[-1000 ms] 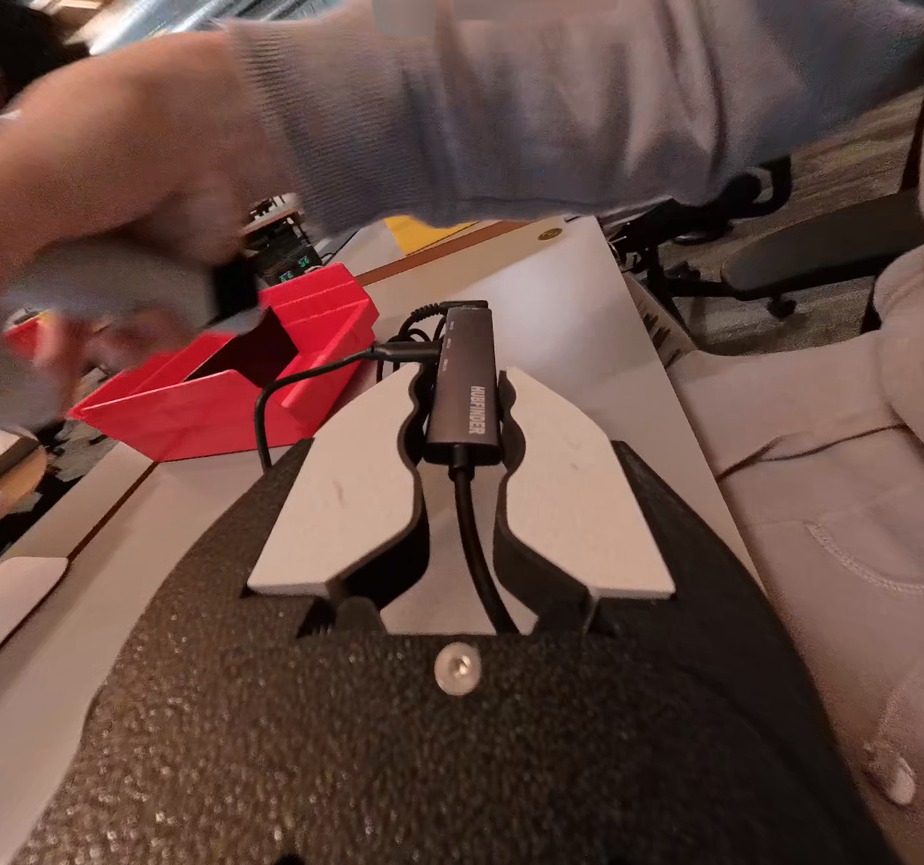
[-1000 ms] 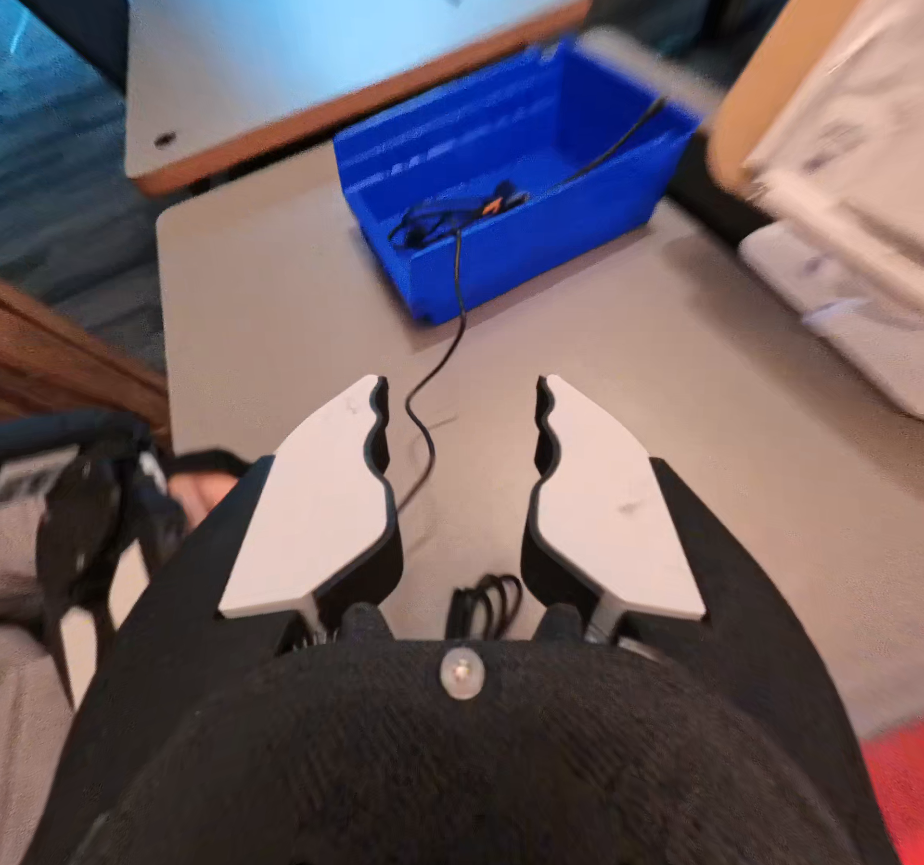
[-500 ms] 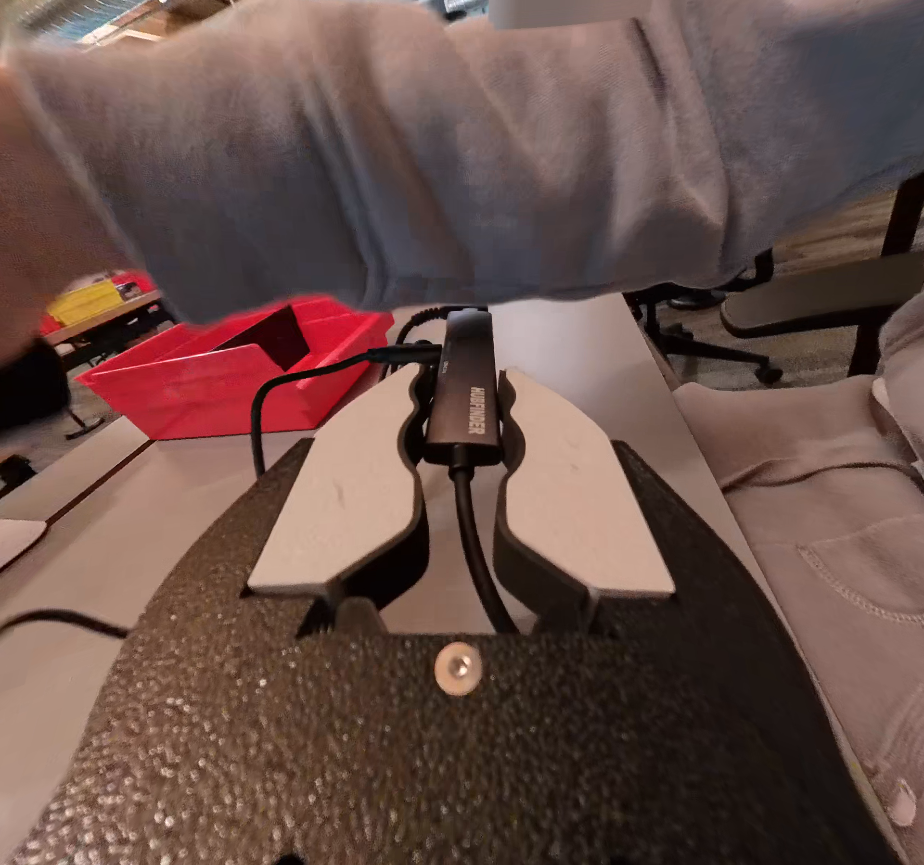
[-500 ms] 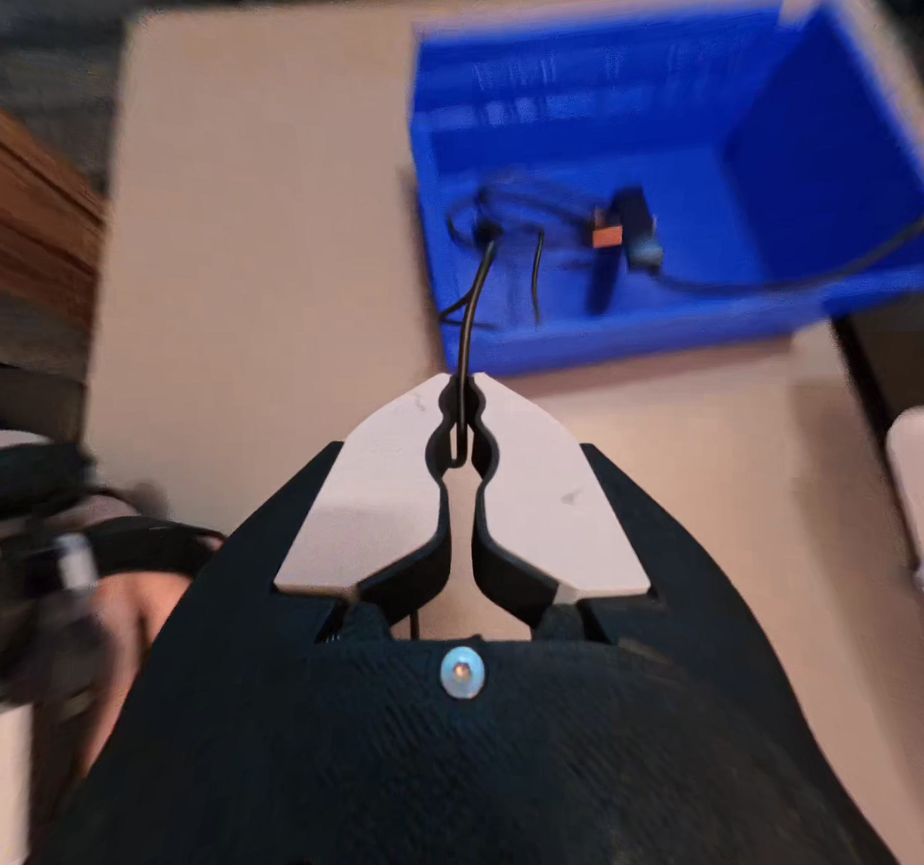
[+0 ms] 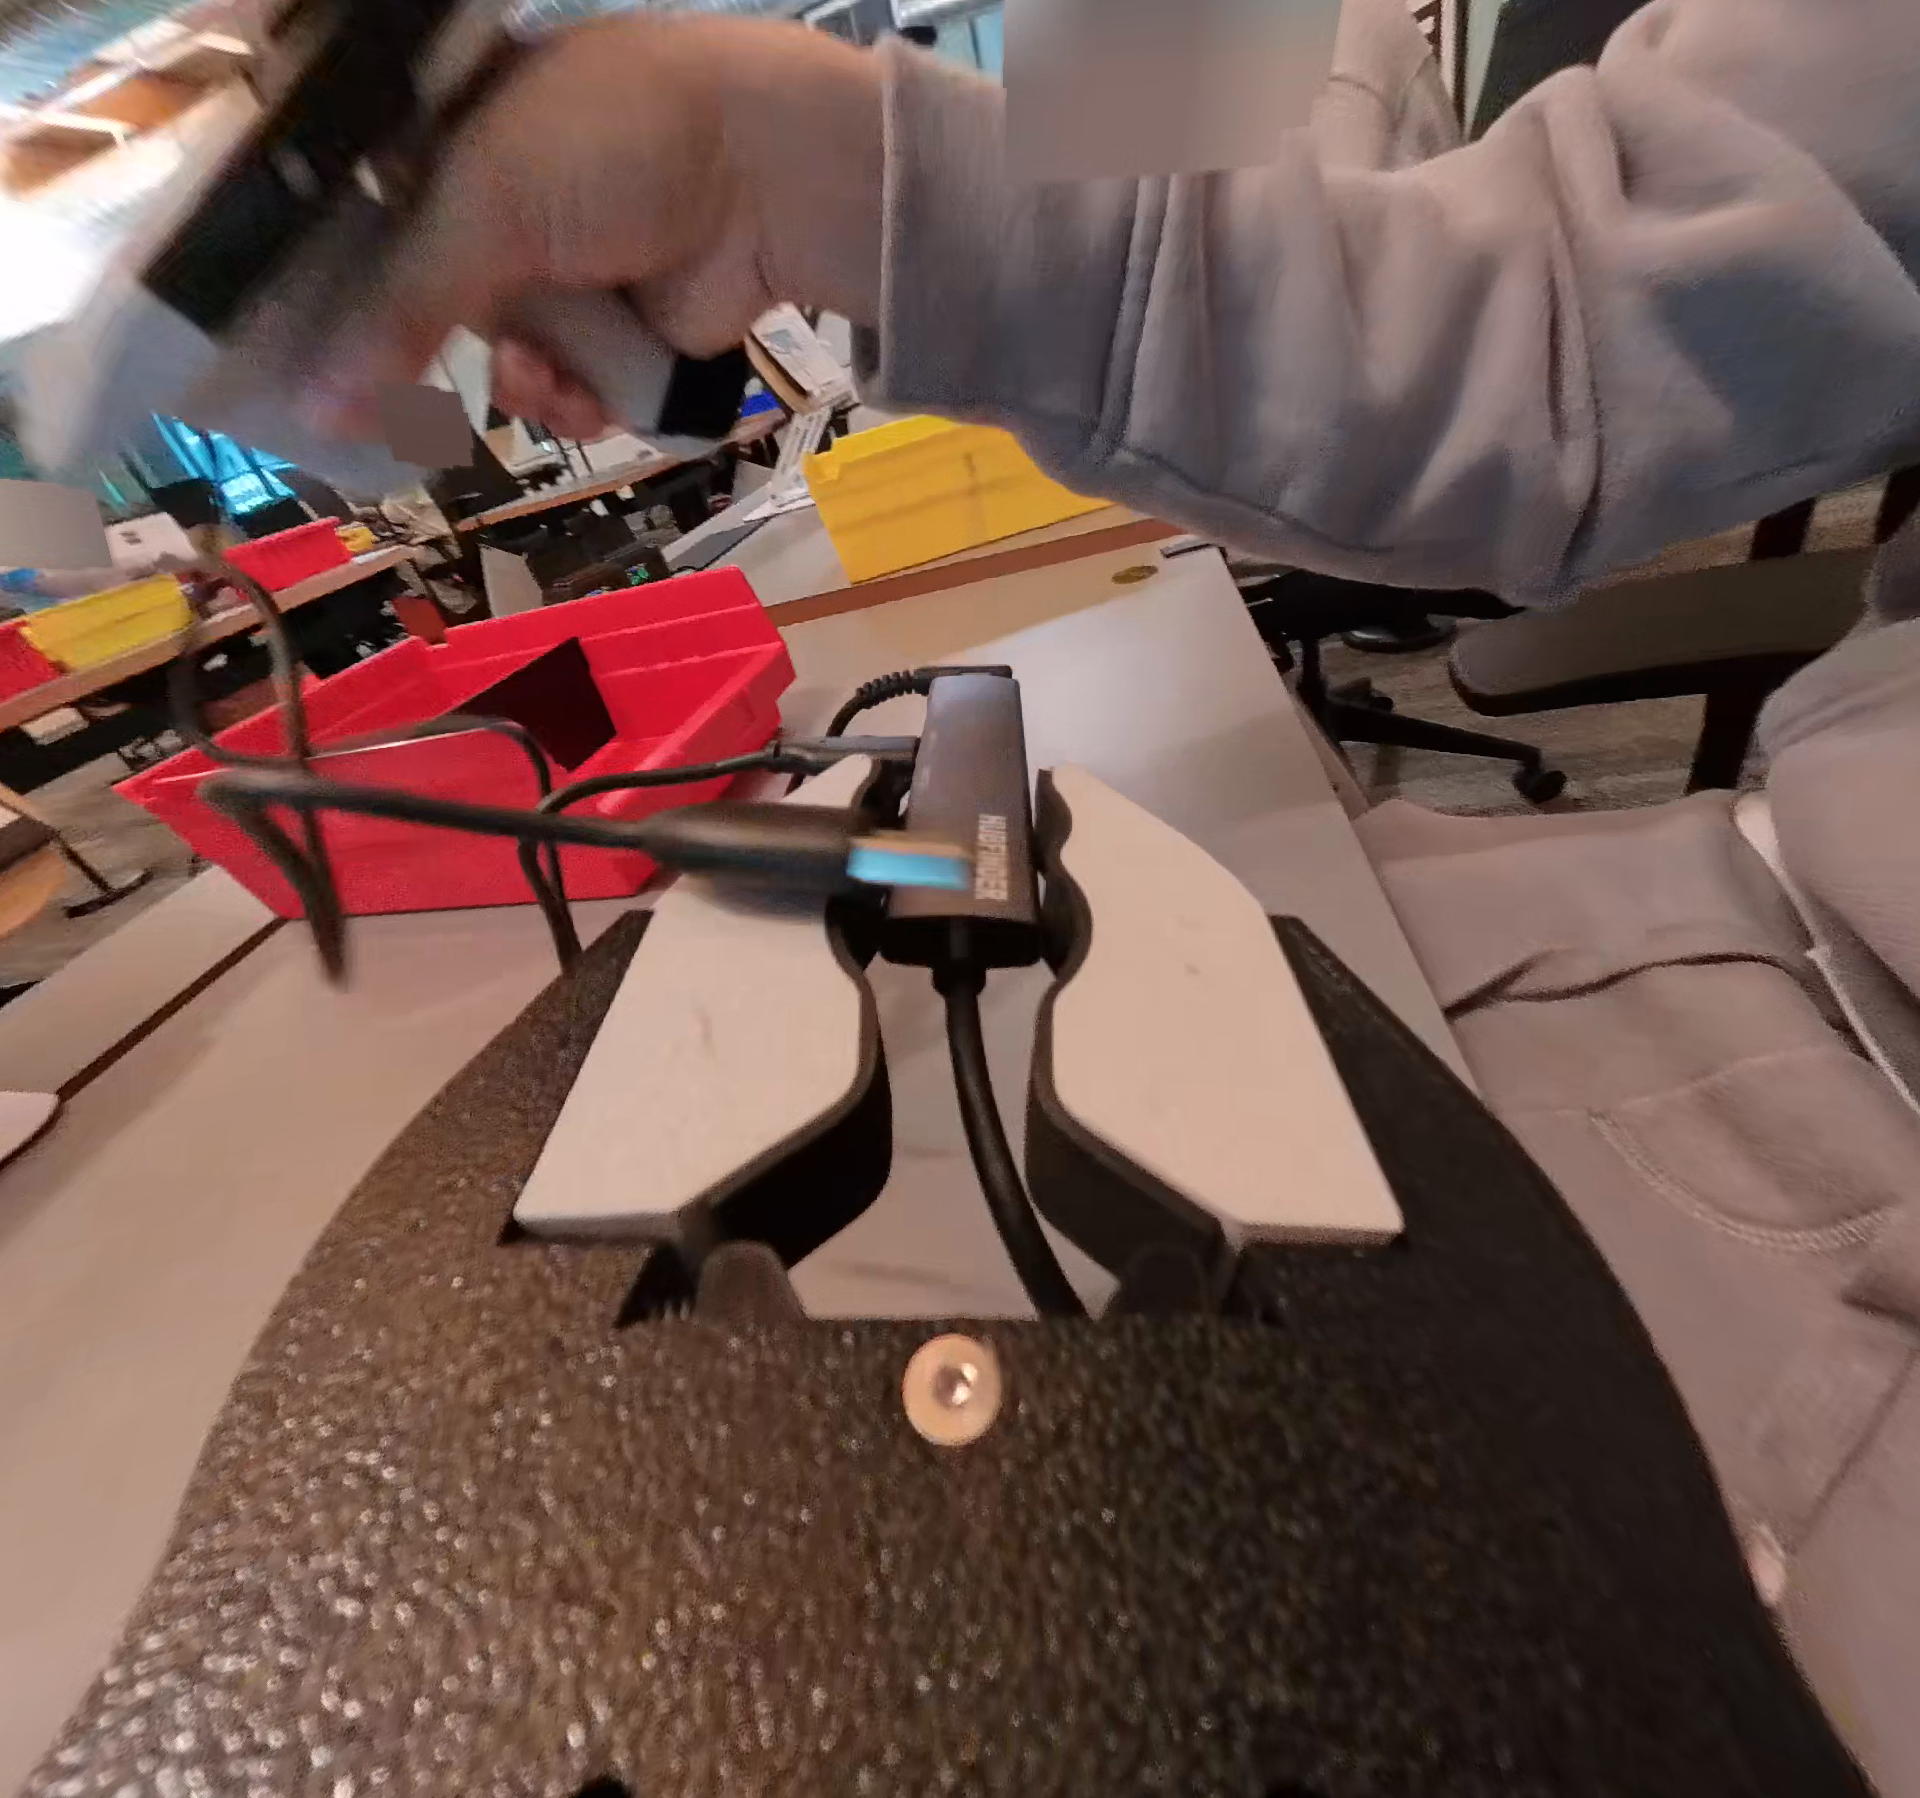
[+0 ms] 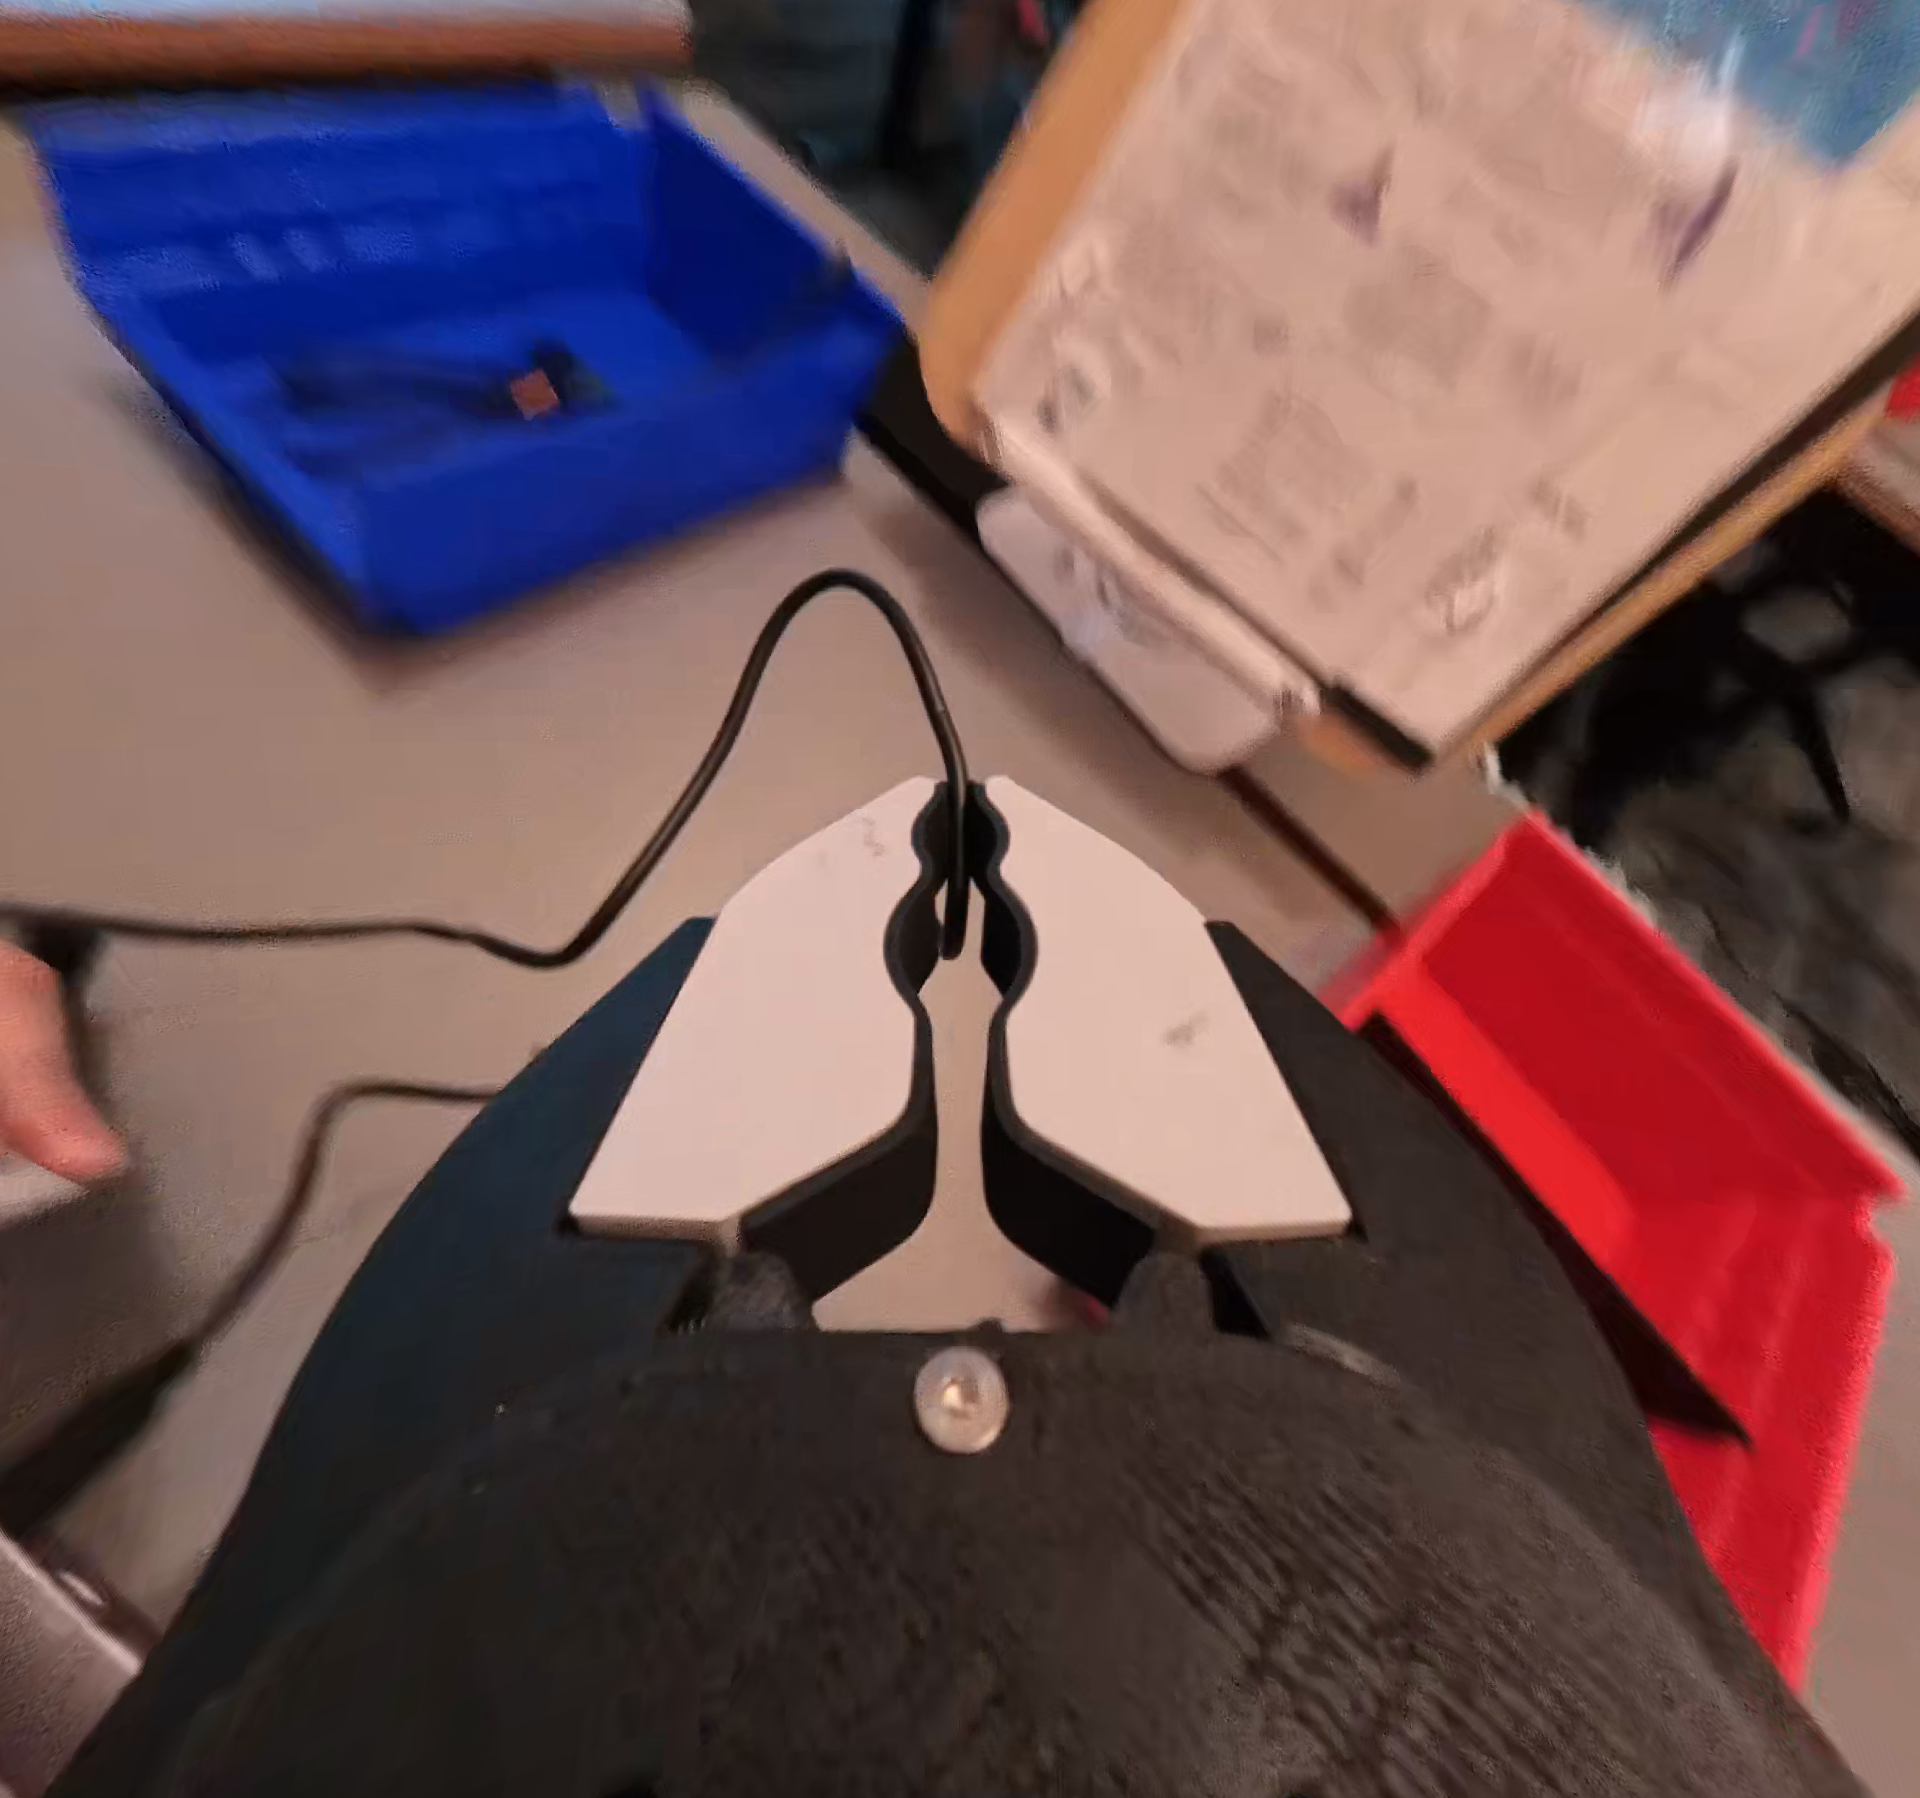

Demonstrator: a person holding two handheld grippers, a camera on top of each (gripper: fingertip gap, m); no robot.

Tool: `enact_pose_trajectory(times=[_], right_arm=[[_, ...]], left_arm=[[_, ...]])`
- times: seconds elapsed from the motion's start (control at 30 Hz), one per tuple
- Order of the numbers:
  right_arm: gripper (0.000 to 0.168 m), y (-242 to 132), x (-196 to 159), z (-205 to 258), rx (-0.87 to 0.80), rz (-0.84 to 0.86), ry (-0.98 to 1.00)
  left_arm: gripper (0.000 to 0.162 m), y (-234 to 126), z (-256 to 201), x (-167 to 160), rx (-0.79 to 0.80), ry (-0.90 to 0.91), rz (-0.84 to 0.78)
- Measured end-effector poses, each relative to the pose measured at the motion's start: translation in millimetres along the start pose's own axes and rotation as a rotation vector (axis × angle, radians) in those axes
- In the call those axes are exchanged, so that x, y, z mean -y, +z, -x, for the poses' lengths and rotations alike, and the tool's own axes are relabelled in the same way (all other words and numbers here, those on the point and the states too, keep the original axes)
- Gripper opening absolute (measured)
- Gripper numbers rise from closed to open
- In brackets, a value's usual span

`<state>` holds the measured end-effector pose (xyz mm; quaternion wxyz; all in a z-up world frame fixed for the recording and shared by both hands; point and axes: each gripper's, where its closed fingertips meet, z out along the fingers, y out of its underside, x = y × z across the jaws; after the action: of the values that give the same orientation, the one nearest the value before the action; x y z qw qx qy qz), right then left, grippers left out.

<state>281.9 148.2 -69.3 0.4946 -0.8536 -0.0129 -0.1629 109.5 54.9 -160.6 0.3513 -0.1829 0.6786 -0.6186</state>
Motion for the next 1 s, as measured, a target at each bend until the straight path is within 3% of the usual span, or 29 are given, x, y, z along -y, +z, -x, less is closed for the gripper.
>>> enact_pose_trajectory(times=[0.03,0.1,0.23,0.33,0.43,0.57,0.73,0.83,1.0], right_arm=[[0.003,3,-25,-1,-0.002,0.077,0.005],[0.019,2,-57,10,0.067,0.126,0.028],[0.053,-44,-71,32,0.207,-0.042,0.092],[0.043,-97,-73,53,0.311,-0.223,0.225],[0.042,-121,-111,79,0.381,-0.16,0.43],[0.042,-128,-142,128,0.59,-0.186,0.765],[0.033,-120,-146,127,0.783,-0.326,1.185],[0.025,-125,-139,128,0.898,-0.376,1.262],[0.01,-122,-138,129,0.92,-0.365,1.261]], left_arm=[[0.026,1,-2,0,-0.014,-0.008,0.004],[0.026,3,-4,-1,-0.027,-0.026,0.003],[0.026,-2,-3,-4,-0.055,-0.089,0.0],[0.026,-6,-1,-5,-0.071,-0.118,-0.011],[0.026,-8,4,-2,-0.084,-0.14,-0.049],[0.026,0,8,2,-0.126,-0.092,-0.038],[0.026,20,7,12,-0.219,-0.049,-0.045],[0.026,26,3,10,-0.261,-0.042,-0.048],[0.026,28,3,5,-0.278,-0.075,-0.08]])
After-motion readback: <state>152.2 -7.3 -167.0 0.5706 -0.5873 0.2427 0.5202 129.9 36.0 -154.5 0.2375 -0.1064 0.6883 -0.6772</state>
